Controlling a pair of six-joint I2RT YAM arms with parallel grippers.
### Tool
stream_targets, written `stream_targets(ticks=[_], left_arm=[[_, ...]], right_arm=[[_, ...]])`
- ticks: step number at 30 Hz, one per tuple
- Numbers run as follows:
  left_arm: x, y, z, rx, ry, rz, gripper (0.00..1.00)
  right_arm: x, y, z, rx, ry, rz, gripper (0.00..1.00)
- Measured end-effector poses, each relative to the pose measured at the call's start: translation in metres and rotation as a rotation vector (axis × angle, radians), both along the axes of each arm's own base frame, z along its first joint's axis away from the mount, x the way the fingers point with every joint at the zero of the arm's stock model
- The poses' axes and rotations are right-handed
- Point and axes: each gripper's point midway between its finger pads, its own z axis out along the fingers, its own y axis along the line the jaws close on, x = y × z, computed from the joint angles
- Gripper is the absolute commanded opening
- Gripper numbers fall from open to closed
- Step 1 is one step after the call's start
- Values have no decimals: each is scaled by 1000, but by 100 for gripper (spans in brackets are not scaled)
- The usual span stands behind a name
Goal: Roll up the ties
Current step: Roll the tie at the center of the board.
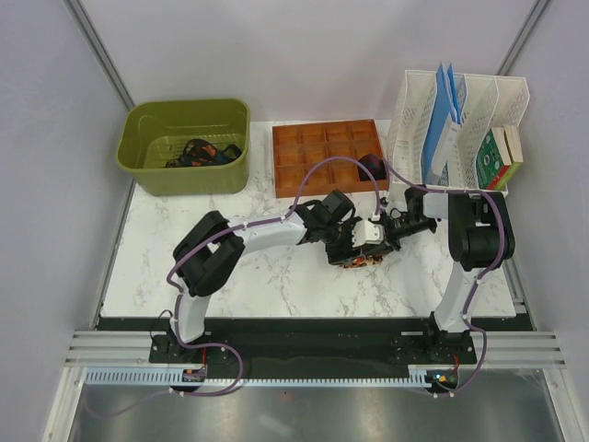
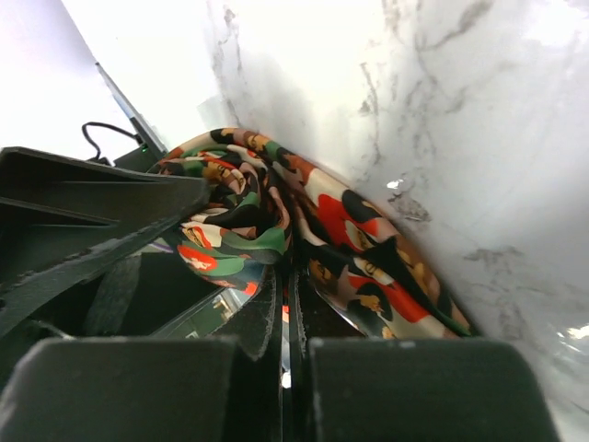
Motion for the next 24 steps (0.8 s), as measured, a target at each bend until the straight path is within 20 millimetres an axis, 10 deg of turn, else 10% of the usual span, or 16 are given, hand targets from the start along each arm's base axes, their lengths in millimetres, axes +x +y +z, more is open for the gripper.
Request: stream_targets(ticks=[13,24], left_arm=[[-9,17,9,-56,22,12,91],[-4,15,2,-66,5,19,68]], right_arm=[[1,-5,-7,-45,-8,-1,0],[-3,2,-7,-87,-34,40,0]])
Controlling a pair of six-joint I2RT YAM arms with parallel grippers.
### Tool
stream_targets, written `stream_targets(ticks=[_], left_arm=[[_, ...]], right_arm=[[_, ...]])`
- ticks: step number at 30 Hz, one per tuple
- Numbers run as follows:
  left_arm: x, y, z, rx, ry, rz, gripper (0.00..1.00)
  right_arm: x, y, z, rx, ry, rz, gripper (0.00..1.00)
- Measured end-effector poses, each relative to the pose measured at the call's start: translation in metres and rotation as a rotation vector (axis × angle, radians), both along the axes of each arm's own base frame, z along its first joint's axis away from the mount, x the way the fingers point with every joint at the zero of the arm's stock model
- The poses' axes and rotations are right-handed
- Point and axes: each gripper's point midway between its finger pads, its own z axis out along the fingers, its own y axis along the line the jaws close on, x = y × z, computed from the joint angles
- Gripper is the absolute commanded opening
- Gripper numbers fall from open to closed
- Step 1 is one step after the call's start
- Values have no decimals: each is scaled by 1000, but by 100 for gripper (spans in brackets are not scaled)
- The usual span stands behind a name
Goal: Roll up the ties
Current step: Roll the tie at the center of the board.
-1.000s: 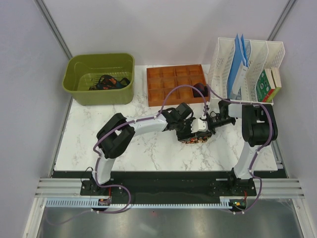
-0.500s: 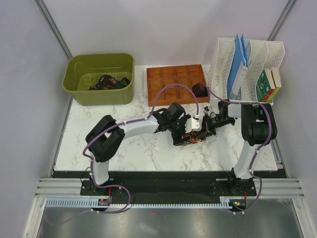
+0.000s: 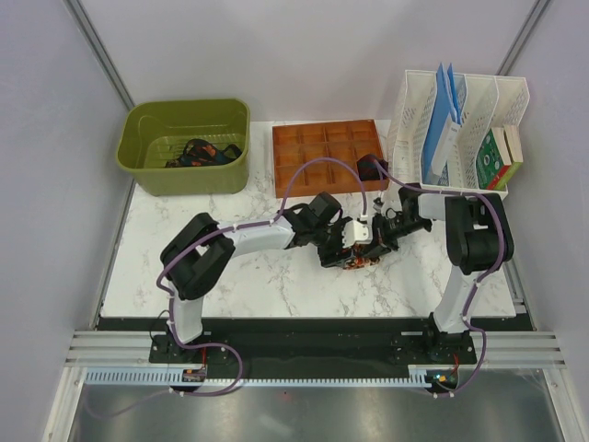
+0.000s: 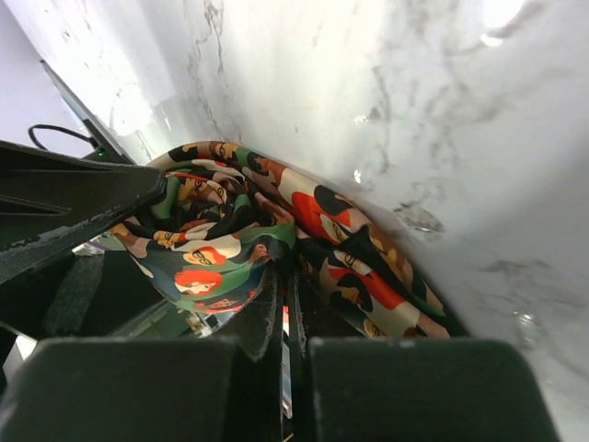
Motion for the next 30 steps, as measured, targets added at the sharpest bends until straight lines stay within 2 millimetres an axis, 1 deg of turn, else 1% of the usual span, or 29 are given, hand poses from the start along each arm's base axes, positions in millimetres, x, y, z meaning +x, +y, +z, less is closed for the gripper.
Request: stream_targets(ticks=[5,7,10,15,16,19,22,24,27,28,30], left_arm=[[-1,4,-2,4,4,1,65],[-3,8,-2,6,2,-1,69],[-9,17,-2,15,5,-9,83],[-16,36,-3,27,24,3,89],[-14,40,-2,28,27,11,92],[-5,49,-2,24,39,39,94],[-2,54,-2,24,50,52,99],[-3,53,-2,21,58,51,99],[-6,51,-3,17,72,42,95],[-7,50,-5,19,75,41,89],[-7,48,-6,18,82,37,82]], right_arm=[[-4,8,0,-23,-1,26,0],[-6,13,0,-30,2,34,0],[-10,23,0,-34,11,52,0],[-15,40,0,-33,10,83,0],[-16,43,-1,-32,11,86,0],[-17,46,-1,-28,25,83,0],[-17,48,-2,-18,36,80,0],[-17,50,-1,-18,38,81,0],[-17,52,-2,-18,36,88,0],[-17,53,-2,-17,37,90,0],[-17,54,-2,-14,41,91,0]])
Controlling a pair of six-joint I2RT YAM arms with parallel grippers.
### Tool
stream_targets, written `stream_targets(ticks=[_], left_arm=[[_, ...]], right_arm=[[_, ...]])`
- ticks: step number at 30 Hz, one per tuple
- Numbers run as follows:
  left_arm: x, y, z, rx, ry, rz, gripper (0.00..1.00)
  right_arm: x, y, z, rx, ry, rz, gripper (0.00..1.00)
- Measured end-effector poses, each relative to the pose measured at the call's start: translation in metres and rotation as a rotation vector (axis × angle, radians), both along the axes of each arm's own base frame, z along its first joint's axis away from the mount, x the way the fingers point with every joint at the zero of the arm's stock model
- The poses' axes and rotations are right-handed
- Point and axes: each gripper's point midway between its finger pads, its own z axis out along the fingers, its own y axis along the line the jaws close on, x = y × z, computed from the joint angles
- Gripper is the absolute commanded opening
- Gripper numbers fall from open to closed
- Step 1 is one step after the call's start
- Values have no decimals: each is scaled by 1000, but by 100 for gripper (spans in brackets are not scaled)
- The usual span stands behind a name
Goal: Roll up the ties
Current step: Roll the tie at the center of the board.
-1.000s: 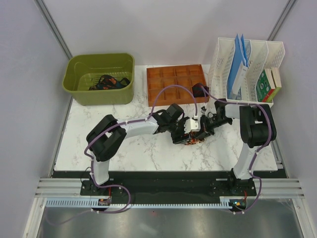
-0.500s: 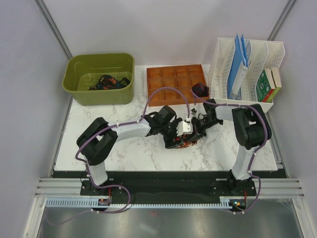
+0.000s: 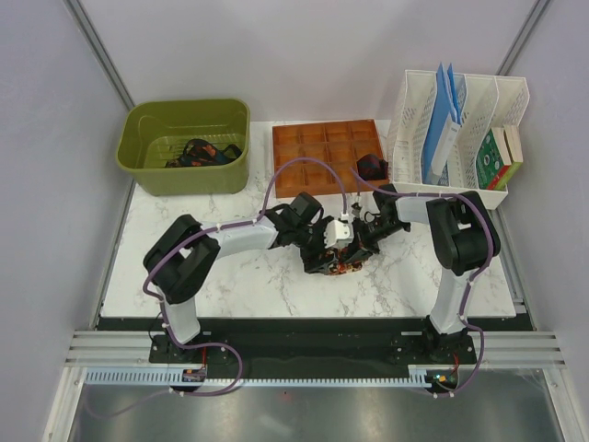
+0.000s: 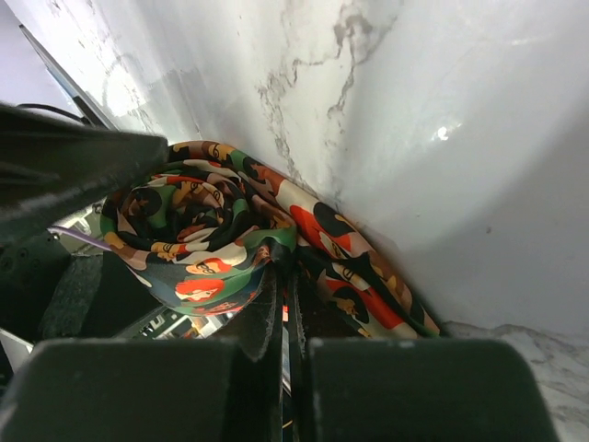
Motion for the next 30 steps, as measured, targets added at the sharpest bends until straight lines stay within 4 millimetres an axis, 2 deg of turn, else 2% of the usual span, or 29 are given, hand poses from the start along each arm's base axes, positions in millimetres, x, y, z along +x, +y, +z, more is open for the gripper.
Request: stream_targets(ticks=[1,4,9,13,19,22,23,27,30], left_arm=[[0,-1,0,-1,3,-1,75],[-2,-3,3,-13,15,-9,67],[0,-13,14,-29,12,-10,67],[2,-28,19,-34,14,-14,66],[0,-51,9,-10,39,-17,64],[-1,-56,4,12,36,-6,61],[0,-56,4,23,34,0,59],[0,-57,1,65,32,22,40],[0,-56,0,80,25,28,34]], right_arm=[[0,0,0,0,2,-1,0],[0,0,0,0,6,-3,0],[0,2,-1,-2,10,-1,0],[0,5,-1,-2,10,8,0],[0,6,-2,-2,18,5,0],[0,6,-1,0,26,-1,0],[0,6,-1,0,27,-3,0],[0,6,-1,6,33,-11,0],[1,6,-1,10,30,-10,3]])
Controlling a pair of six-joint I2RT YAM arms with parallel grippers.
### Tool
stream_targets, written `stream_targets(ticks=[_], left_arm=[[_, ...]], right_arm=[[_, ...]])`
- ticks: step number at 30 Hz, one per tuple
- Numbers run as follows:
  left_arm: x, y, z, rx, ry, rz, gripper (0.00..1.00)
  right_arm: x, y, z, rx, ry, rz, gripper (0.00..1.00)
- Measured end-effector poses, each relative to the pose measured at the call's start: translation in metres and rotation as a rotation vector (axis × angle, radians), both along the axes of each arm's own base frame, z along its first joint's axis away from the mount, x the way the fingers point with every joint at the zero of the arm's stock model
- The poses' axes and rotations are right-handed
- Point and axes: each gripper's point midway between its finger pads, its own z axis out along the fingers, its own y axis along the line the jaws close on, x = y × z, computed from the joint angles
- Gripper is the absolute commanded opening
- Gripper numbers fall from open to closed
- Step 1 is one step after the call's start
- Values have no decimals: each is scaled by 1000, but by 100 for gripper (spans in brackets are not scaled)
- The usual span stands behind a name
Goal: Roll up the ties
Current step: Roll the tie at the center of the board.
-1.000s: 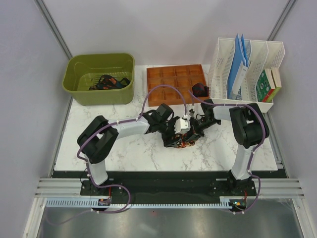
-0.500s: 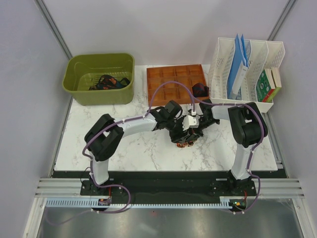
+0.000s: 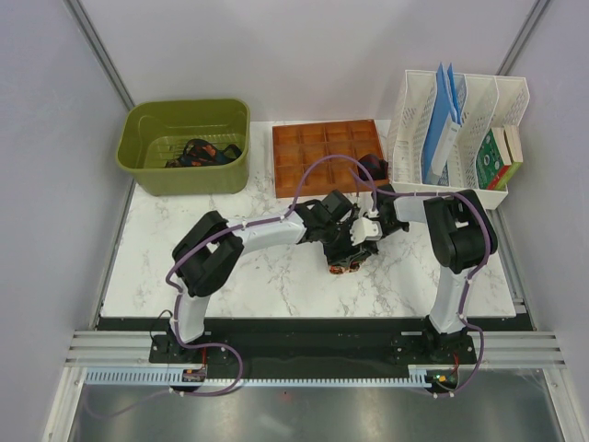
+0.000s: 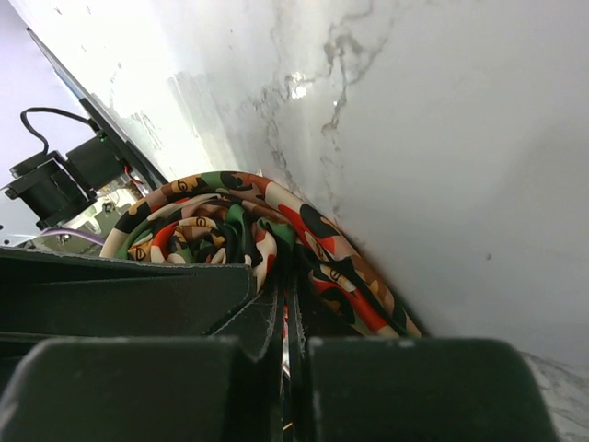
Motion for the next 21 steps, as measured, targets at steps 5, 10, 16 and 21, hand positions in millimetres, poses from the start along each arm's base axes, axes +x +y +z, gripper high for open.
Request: stream_targets(ticks=[5,10,16,21], left_arm=[[1,-2,-1,-6,-12,-1,32],[4,-9,-2,-32,-39,-15,28],[4,-11,-6,-32,-49,-34,24],[3,-14,-9,-34,-57,-48,24]], right_arm=[[2,-6,2,3,-4,0,19],[7,-20,6,0,-7,-9,34],[12,-34,12,-8,-20,-18,39],[21,-44,20,-1,-50,-45,51]])
